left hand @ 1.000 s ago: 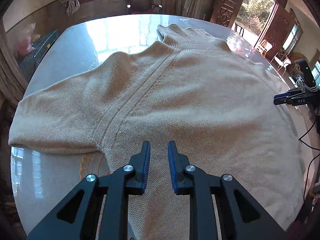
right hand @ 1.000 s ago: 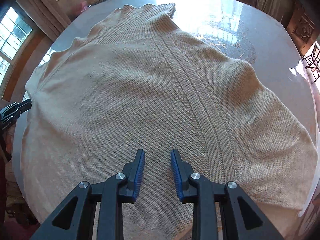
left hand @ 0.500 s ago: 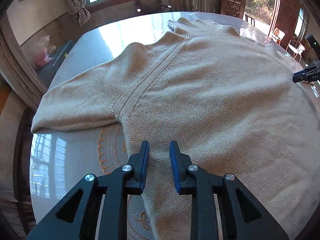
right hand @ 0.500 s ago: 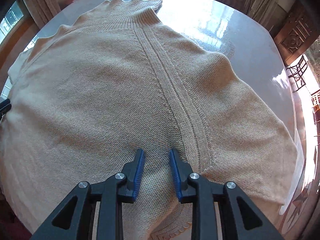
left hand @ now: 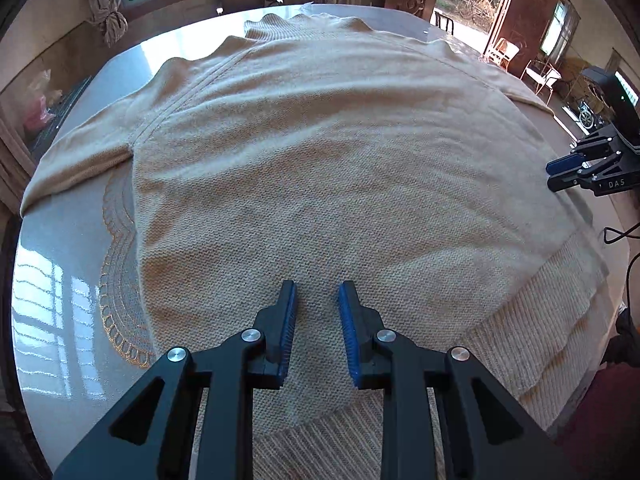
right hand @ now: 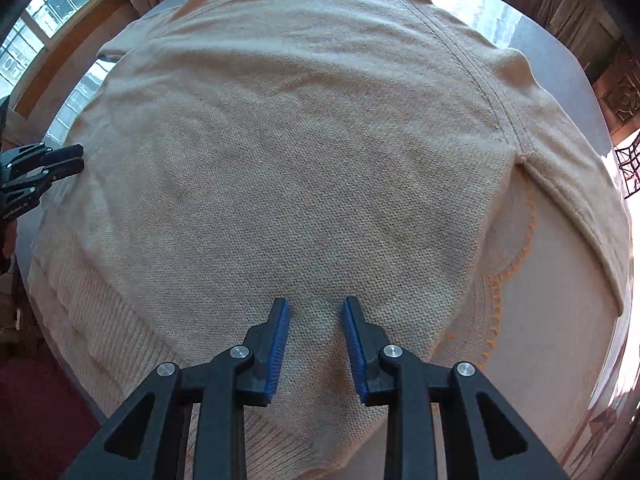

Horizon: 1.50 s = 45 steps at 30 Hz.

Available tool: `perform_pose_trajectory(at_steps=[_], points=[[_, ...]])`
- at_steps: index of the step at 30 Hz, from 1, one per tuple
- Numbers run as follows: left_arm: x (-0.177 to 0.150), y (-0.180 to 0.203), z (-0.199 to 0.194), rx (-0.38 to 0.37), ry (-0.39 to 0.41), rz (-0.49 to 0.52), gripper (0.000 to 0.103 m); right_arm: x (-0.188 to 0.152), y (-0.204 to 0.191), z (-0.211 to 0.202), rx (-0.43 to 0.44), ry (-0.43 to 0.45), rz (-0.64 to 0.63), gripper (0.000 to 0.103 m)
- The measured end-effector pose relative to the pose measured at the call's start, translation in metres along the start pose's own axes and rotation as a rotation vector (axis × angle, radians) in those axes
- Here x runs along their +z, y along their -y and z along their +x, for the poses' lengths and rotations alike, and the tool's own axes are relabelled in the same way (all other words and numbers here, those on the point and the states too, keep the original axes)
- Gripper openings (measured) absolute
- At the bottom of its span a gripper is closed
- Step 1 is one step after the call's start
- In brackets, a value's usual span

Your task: Fold clothes

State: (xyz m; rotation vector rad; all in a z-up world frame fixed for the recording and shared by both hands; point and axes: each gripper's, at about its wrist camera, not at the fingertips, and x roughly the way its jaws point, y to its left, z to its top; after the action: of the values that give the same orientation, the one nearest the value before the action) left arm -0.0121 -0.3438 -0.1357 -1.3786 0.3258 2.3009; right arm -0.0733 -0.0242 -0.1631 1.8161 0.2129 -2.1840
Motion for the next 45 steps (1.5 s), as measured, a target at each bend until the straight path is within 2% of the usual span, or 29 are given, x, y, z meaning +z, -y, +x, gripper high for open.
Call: perform_pose_trajectory(at_steps=[8,10,12,14,17,19,20,21,22,23,24,25,26,30,31,33,35,38,42,45], points=[[-0.016,0.004,-0.008,0.017,0.006,0.027,0.025,-0.017,-0.001,-0.006,-0.008,0.037,0.028,0.028],[-0.011,0.004,-0.021,0.05,0.064,0.028,0.025,-0.018,0.004,-0.011,0.017,0.046,0.051,0.028],[0.002,0.004,-0.043,0.025,0.154,-0.002,0.025,-0.023,0.019,-0.037,0.072,0.155,0.125,0.028],[0.018,0.007,-0.062,-0.037,0.239,-0.04,0.027,-0.037,0.043,-0.078,0.101,0.296,0.212,0.028],[0.046,0.018,-0.085,-0.126,0.361,-0.05,0.03,-0.066,0.078,-0.15,-0.069,0.509,0.277,0.028],[0.066,0.031,-0.097,-0.182,0.465,0.002,0.033,-0.085,0.102,-0.195,-0.192,0.65,0.313,0.03],[0.077,0.039,-0.103,-0.209,0.519,0.033,0.04,-0.096,0.117,-0.213,-0.214,0.734,0.345,0.036],[0.087,0.047,-0.106,-0.2,0.563,0.042,0.047,-0.111,0.132,-0.227,-0.198,0.811,0.39,0.039],[0.097,0.056,-0.109,-0.192,0.607,0.051,0.05,-0.124,0.148,-0.239,-0.163,0.883,0.434,0.045],[0.107,0.064,-0.111,-0.183,0.65,0.06,0.053,-0.132,0.168,-0.245,-0.069,0.939,0.469,0.05],[0.117,0.073,-0.111,-0.157,0.68,0.065,0.053,-0.14,0.189,-0.247,0.03,0.978,0.506,0.054],[0.128,0.081,-0.108,-0.137,0.678,0.058,0.053,-0.145,0.214,-0.241,0.139,0.968,0.551,0.058],[0.139,0.088,-0.105,-0.119,0.676,0.051,0.053,-0.15,0.238,-0.232,0.24,0.941,0.601,0.058],[0.174,0.115,-0.089,-0.206,0.622,0.016,0.053,-0.156,0.332,-0.152,0.529,0.675,0.864,0.058],[0.178,0.124,-0.087,-0.183,0.618,0.02,0.053,-0.158,0.352,-0.128,0.587,0.62,0.925,0.058],[0.187,0.142,-0.082,-0.159,0.594,0.034,0.054,-0.167,0.381,-0.083,0.651,0.578,1.028,0.059],[0.194,0.157,-0.077,-0.145,0.562,0.052,0.054,-0.175,0.407,-0.044,0.773,0.539,1.1,0.06],[0.204,0.179,-0.069,-0.122,0.512,0.077,0.054,-0.181,0.435,-0.002,0.902,0.509,1.185,0.06],[0.212,0.199,-0.056,-0.08,0.456,0.093,0.054,-0.184,0.452,0.044,1.112,0.454,1.238,0.06],[0.218,0.208,-0.044,-0.04,0.419,0.1,0.054,-0.185,0.458,0.071,1.189,0.429,1.272,0.06]])
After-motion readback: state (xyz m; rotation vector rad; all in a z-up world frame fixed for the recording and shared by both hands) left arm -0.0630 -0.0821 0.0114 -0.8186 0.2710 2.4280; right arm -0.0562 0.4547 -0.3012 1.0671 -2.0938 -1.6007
